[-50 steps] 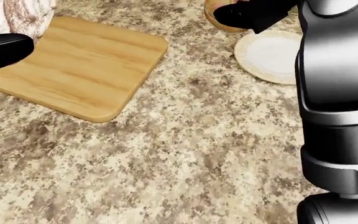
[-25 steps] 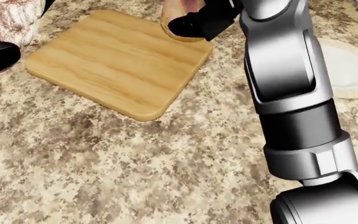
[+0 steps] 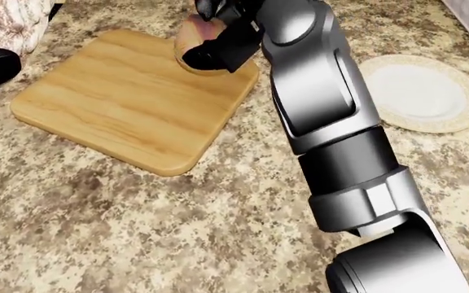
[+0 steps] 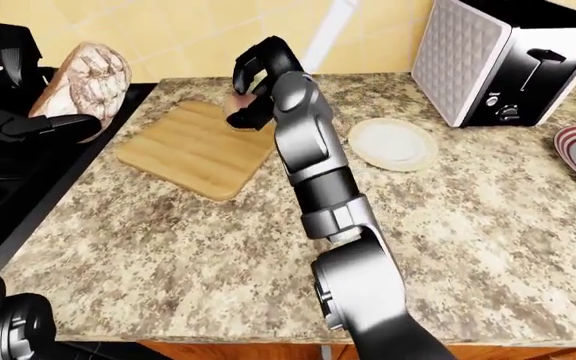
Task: Place all breads on the cutting board.
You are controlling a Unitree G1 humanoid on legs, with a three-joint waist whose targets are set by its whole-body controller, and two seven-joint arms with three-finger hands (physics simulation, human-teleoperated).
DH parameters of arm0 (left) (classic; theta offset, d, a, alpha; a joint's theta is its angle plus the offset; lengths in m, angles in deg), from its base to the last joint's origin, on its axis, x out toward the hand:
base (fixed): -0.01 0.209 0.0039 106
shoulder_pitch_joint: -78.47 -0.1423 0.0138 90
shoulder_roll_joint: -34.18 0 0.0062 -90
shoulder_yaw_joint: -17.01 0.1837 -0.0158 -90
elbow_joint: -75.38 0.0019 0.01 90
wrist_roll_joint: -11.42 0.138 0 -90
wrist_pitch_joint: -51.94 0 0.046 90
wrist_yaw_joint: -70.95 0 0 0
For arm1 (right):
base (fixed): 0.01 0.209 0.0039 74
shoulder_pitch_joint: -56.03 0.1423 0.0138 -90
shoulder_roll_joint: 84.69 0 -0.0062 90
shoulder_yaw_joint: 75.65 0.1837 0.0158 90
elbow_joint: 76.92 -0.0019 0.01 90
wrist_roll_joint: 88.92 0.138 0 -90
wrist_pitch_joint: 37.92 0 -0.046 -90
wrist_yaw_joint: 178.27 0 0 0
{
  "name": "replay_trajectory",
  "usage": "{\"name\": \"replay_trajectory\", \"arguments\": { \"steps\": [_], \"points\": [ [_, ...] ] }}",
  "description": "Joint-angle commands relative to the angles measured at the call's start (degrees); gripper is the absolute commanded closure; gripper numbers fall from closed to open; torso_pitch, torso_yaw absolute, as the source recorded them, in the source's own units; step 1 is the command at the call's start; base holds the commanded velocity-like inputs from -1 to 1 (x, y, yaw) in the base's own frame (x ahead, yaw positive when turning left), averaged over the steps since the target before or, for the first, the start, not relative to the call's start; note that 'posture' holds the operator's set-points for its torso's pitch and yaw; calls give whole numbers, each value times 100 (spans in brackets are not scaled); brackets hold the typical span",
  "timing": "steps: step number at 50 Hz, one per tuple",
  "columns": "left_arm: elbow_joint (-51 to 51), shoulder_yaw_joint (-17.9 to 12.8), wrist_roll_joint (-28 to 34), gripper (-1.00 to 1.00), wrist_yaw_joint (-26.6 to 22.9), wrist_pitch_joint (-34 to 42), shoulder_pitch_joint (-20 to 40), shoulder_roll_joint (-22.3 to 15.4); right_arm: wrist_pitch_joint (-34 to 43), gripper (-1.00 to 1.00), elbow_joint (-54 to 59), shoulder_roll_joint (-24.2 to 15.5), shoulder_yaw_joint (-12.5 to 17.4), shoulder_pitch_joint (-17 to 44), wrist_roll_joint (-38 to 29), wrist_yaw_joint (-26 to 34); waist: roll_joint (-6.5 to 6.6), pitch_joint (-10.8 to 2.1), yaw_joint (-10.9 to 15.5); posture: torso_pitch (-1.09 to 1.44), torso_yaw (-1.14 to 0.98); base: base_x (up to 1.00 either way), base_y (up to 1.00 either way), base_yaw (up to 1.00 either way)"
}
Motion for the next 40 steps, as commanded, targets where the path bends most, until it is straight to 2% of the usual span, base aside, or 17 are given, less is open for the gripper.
{"name": "replay_trajectory", "arguments": {
  "steps": [1,8,16,19,20,26,29,33,40],
  "points": [
    [-80,-82,27,100,43,-175,168,-86,-230,100,-216,27,-4,231,-67,-6,29,-188,2,0,0,0,0,0],
    [-151,-87,-11,100,62,-91,174,-114,-289,100,-172,210,-81,93,-217,138,37,-180,-8,0,0,0,0,0],
    [-112,-70,-27,100,105,-142,154,-85,-599,100,234,317,-70,58,-272,43,49,-186,-10,0,0,0,0,0],
    [-112,-77,-36,100,106,-153,142,-85,-625,77,243,336,-79,34,-295,51,54,-190,-9,0,0,0,0,0],
    [-122,-79,-41,100,105,-135,154,-93,-637,61,248,344,-92,26,-311,64,55,-190,-9,0,0,0,0,0],
    [-124,-107,-66,100,109,-160,121,-97,-746,6,317,397,-120,-27,-389,62,57,-190,-8,0,0,0,0,0],
    [-145,-109,-79,100,105,-125,133,-118,-777,2,352,416,-129,-48,-421,70,60,-198,-8,0,0,0,0,0],
    [-131,-94,-87,100,124,-143,136,-106,-802,-23,360,431,-137,-88,-466,105,59,-199,-1,0,0,0,0,0],
    [-149,-89,-98,100,121,-94,169,-138,-853,-95,353,435,-147,-157,-549,159,59,-211,4,0,0,0,0,0]
  ]
}}
